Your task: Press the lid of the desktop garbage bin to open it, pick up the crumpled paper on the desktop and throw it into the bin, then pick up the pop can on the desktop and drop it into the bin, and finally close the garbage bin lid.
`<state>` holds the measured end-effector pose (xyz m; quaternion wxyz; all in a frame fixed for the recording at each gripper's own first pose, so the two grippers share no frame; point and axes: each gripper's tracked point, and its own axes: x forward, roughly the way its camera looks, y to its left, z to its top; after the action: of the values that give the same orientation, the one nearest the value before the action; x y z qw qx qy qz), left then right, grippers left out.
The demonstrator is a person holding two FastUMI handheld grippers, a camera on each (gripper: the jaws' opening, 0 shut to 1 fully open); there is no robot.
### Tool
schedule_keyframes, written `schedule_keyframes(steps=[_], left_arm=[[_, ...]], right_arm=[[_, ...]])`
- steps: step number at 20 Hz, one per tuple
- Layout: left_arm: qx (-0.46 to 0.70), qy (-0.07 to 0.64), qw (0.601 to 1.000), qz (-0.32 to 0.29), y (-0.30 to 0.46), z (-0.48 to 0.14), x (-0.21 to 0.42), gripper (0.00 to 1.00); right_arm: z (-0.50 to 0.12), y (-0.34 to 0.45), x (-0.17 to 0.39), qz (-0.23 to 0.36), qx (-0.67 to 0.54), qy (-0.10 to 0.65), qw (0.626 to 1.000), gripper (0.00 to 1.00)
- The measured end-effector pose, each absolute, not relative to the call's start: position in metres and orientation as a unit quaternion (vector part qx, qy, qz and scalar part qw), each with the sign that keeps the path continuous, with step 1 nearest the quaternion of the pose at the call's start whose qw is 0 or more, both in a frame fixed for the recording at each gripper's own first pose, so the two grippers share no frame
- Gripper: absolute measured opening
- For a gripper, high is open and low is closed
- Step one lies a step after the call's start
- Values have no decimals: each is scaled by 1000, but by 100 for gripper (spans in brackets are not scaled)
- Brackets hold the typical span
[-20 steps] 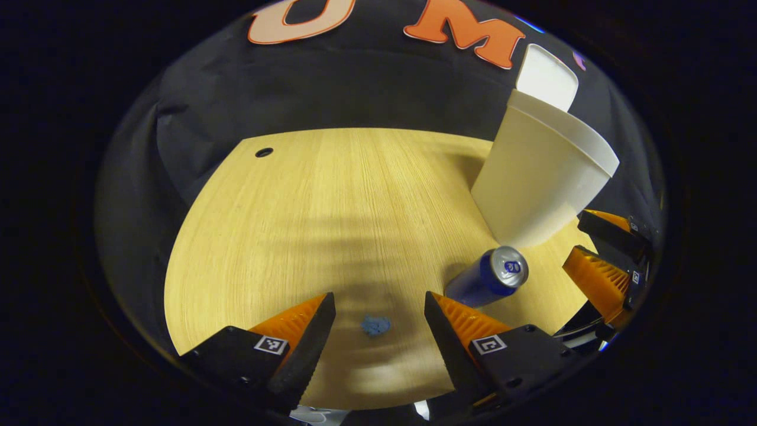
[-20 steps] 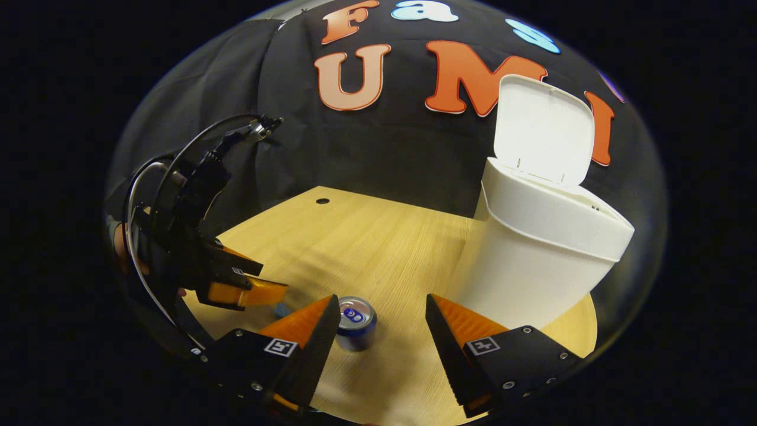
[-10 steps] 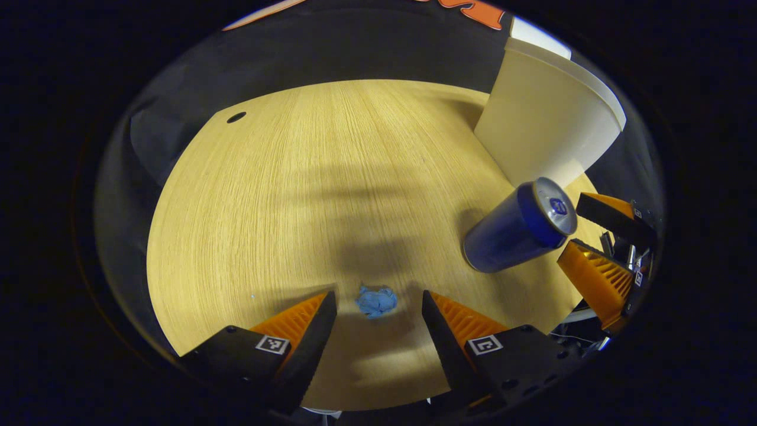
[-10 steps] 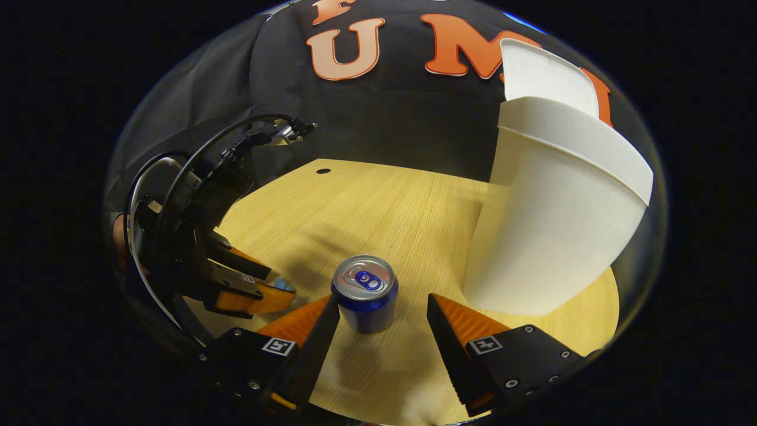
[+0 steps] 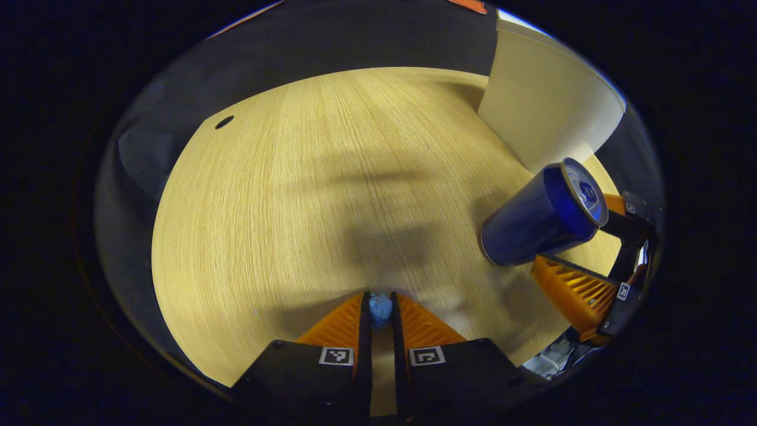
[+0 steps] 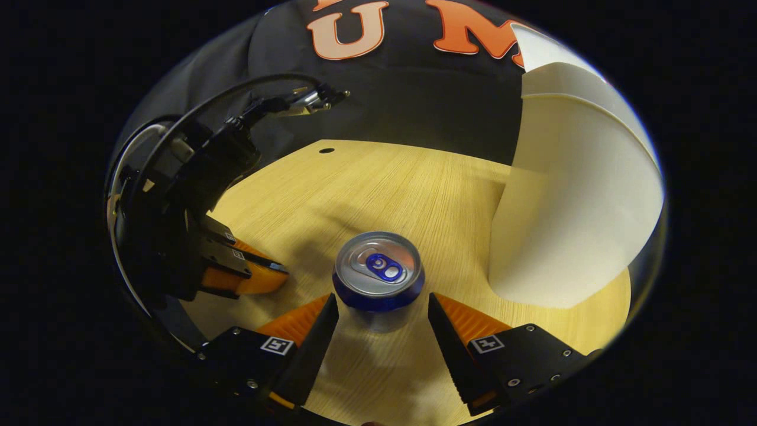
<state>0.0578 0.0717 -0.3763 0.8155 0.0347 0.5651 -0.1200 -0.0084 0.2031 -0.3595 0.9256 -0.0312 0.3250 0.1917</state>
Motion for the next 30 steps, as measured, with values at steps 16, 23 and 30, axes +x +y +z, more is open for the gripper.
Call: schedule_keyframes(steps=[16, 23, 30], left_arm=[[-21, 524, 847, -81, 182, -195, 355, 20], [-45, 480, 873, -73, 252, -63, 415, 17], [-41, 412, 908, -69, 171, -14, 406, 17]], right_arm=[[-343, 208, 10, 209, -11, 324, 923, 80], [-299, 197, 7, 215, -17, 306, 927, 75], [-249, 164, 9, 220, -34, 278, 934, 84]])
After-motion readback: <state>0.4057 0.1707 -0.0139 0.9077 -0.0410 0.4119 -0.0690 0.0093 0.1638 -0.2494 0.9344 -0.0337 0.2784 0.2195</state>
